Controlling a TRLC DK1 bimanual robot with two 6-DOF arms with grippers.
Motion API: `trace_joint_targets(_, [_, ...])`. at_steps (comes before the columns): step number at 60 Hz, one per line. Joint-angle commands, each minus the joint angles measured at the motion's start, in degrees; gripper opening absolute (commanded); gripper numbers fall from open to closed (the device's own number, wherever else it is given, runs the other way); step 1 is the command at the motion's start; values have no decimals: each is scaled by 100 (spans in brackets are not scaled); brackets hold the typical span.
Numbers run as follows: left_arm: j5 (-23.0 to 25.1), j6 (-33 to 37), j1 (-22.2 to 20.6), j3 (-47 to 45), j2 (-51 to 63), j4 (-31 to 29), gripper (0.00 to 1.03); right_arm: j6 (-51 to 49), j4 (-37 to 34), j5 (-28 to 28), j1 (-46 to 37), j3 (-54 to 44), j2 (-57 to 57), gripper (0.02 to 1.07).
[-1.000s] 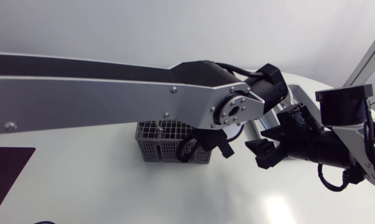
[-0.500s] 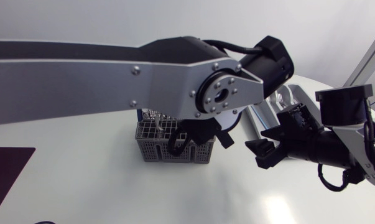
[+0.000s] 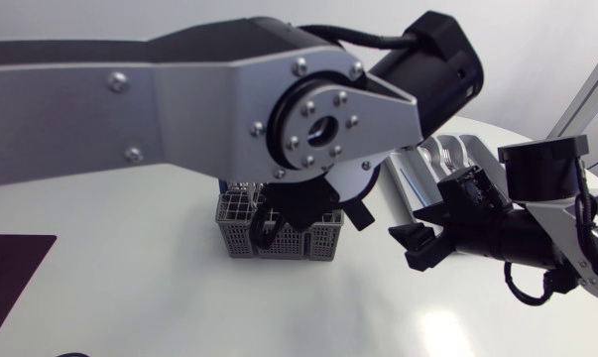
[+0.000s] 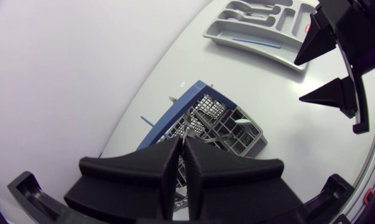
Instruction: Unload the cutlery basket into the drawer organizer.
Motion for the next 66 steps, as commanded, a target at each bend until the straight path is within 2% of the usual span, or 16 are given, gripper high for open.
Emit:
trace_joint_targets(1, [-93,122,-73,-133,-223,-40,6,6,32,30,52,13,62,78])
trace_joint_targets(12, [-93,184,-82,-133,-443,-49,6,-3,32,-5,61,4,-131,78])
trace_joint_targets(21, [-40,158,-65,-45,-619,-58,6,-12,-56,-110,289,-92,-922,78])
trace_joint_targets(26, [276,52,6,51,-645,-76,6,-29,-100,-110,491,-136,-1423,78])
trace_joint_targets(33, [970,-220,182,209,-627,-76,6,-179,-47,-22,904,-224,-2047,78])
trace_joint_targets(42, [1753,-625,454,473,-539,-119,6,-328,155,400,1476,-356,-2337,78])
trace_joint_targets(49, [2544,-853,674,605,-513,-163,6,-425,366,892,1959,-514,-2451,78])
trace_joint_targets(57, [3106,-950,797,667,-425,-234,6,-469,638,1138,2161,-629,-2399,78])
trace_joint_targets(66, [3273,-950,762,623,-372,-234,6,-548,876,1375,2311,-655,-2223,77])
